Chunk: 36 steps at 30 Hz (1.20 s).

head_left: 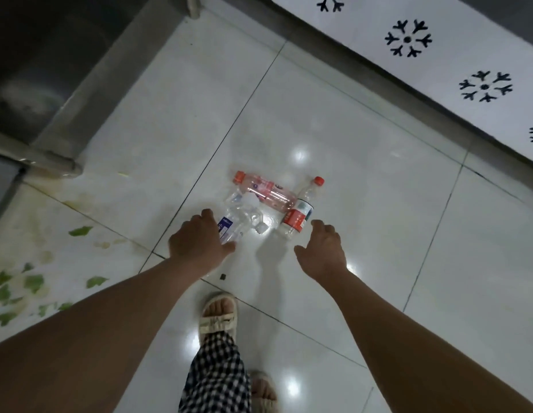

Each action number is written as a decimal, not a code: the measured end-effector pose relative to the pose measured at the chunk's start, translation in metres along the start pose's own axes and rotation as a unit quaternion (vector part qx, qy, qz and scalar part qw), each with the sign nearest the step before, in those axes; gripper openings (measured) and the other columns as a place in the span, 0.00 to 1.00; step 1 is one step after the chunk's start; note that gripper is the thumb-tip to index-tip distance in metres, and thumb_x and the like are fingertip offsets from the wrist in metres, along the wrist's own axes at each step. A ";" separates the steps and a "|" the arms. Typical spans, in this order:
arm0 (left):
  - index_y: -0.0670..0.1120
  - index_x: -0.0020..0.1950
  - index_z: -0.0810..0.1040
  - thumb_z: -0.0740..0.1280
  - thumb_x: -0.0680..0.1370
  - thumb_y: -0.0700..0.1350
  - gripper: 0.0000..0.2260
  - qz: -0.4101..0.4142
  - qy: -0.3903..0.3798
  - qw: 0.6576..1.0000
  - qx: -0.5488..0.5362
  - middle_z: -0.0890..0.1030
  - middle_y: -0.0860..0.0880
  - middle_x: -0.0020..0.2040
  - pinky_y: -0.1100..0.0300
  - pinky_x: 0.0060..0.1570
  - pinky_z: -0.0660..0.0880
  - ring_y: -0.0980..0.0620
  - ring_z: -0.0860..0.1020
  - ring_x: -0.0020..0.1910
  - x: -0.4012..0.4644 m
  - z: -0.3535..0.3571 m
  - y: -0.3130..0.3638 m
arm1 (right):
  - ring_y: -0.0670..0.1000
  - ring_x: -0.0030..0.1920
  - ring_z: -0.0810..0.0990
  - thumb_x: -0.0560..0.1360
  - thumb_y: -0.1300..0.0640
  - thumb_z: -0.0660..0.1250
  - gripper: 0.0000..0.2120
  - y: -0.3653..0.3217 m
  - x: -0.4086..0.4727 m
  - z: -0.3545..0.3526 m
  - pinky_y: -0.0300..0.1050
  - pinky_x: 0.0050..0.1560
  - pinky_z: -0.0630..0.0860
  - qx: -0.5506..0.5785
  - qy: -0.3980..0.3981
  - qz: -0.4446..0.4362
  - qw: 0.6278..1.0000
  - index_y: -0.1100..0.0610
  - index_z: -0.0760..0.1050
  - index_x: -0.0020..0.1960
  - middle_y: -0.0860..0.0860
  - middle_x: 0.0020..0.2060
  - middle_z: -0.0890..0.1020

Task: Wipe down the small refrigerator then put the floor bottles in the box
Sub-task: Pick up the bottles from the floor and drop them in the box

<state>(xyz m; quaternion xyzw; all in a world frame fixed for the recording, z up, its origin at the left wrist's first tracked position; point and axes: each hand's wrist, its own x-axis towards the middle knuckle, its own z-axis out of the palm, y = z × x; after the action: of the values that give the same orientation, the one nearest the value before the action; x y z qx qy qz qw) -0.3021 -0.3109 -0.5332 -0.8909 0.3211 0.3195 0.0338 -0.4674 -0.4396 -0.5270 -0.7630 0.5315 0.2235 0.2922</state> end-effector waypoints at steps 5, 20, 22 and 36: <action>0.41 0.63 0.64 0.68 0.70 0.62 0.33 0.009 0.001 1.000 0.002 0.75 0.42 0.55 0.53 0.43 0.73 0.45 0.76 0.53 0.038 0.035 0.013 | 0.59 0.62 0.70 0.74 0.56 0.68 0.30 0.014 0.062 0.031 0.51 0.57 0.71 0.041 0.013 0.037 0.998 0.61 0.59 0.71 0.59 0.61 0.71; 0.40 0.63 0.65 0.68 0.72 0.60 0.31 0.016 0.052 0.998 -0.031 0.75 0.41 0.55 0.50 0.47 0.77 0.44 0.76 0.52 0.121 0.138 0.023 | 0.63 0.62 0.72 0.75 0.41 0.64 0.43 0.057 0.195 0.145 0.56 0.59 0.70 0.112 0.055 0.143 0.982 0.60 0.44 0.76 0.64 0.62 0.71; 0.40 0.63 0.65 0.68 0.71 0.60 0.31 0.021 0.056 0.998 -0.028 0.75 0.42 0.55 0.50 0.46 0.77 0.44 0.76 0.51 0.125 0.142 0.024 | 0.63 0.61 0.73 0.74 0.41 0.65 0.44 0.059 0.203 0.150 0.56 0.58 0.71 0.124 0.055 0.148 0.980 0.59 0.44 0.76 0.63 0.61 0.72; 0.41 0.64 0.64 0.69 0.71 0.62 0.32 0.033 0.039 0.997 0.050 0.75 0.43 0.55 0.51 0.44 0.75 0.44 0.77 0.52 0.105 0.095 0.046 | 0.63 0.58 0.74 0.74 0.52 0.67 0.28 0.078 0.170 0.101 0.52 0.55 0.71 0.155 0.043 0.161 0.974 0.61 0.59 0.67 0.62 0.58 0.73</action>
<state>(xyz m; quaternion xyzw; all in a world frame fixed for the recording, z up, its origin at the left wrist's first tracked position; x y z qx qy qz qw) -0.3195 -0.3800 -0.6637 -0.8887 0.3669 0.2693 0.0551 -0.4874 -0.5072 -0.7273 -0.6216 0.6875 0.1496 0.3443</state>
